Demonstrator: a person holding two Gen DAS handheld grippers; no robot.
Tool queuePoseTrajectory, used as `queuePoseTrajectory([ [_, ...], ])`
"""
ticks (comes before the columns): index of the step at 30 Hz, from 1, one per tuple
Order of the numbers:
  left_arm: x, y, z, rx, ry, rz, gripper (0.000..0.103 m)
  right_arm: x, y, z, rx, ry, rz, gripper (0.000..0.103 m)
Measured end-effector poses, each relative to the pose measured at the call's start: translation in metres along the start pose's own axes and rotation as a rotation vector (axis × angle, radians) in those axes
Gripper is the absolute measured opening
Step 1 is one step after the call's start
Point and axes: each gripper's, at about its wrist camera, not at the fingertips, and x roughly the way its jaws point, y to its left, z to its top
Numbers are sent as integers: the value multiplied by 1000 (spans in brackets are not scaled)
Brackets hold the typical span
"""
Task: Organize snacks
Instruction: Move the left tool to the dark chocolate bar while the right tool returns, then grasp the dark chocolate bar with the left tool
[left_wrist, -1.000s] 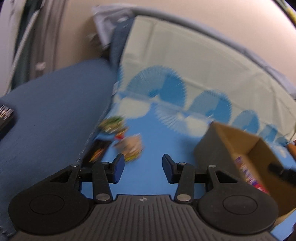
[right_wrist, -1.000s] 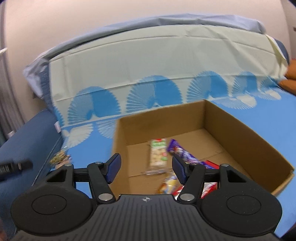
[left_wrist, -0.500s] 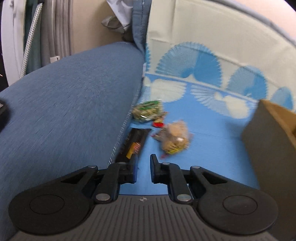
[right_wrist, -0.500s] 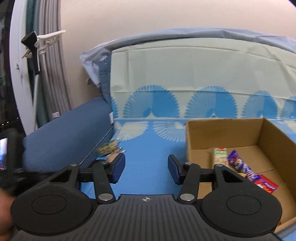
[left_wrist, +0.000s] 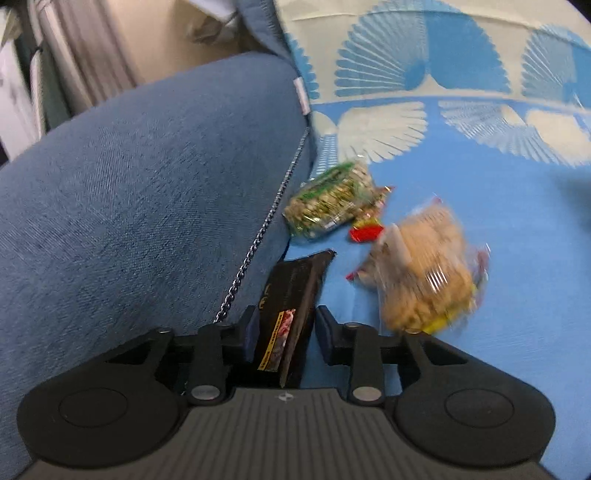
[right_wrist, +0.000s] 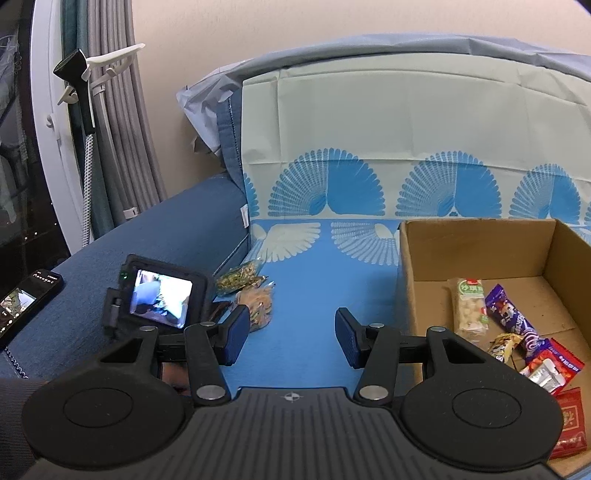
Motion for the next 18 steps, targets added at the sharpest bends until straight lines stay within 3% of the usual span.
queuePoseTrajectory([
  [4,-3,12,3,-46,6,-59,24,3,-1,0,8,10,6,53],
  [8,-28,26,-8,-63,-5,-154,1,5,-2,1,22,17,11,53],
  [11,-44,21,-24,-5,30,-235,0,5,-1,1,26,18,12,53],
  [14,-59,23,-30,29,-33,-222,3,5,1,1,27,20,14,53],
  [16,-59,25,-24,21,-54,-165,22,4,2,1,26,18,14,53],
  [17,-58,23,-21,31,-65,-120,40,4,2,1,24,18,12,53],
  [18,-55,20,-17,44,-70,-96,39,5,2,1,22,20,12,53],
])
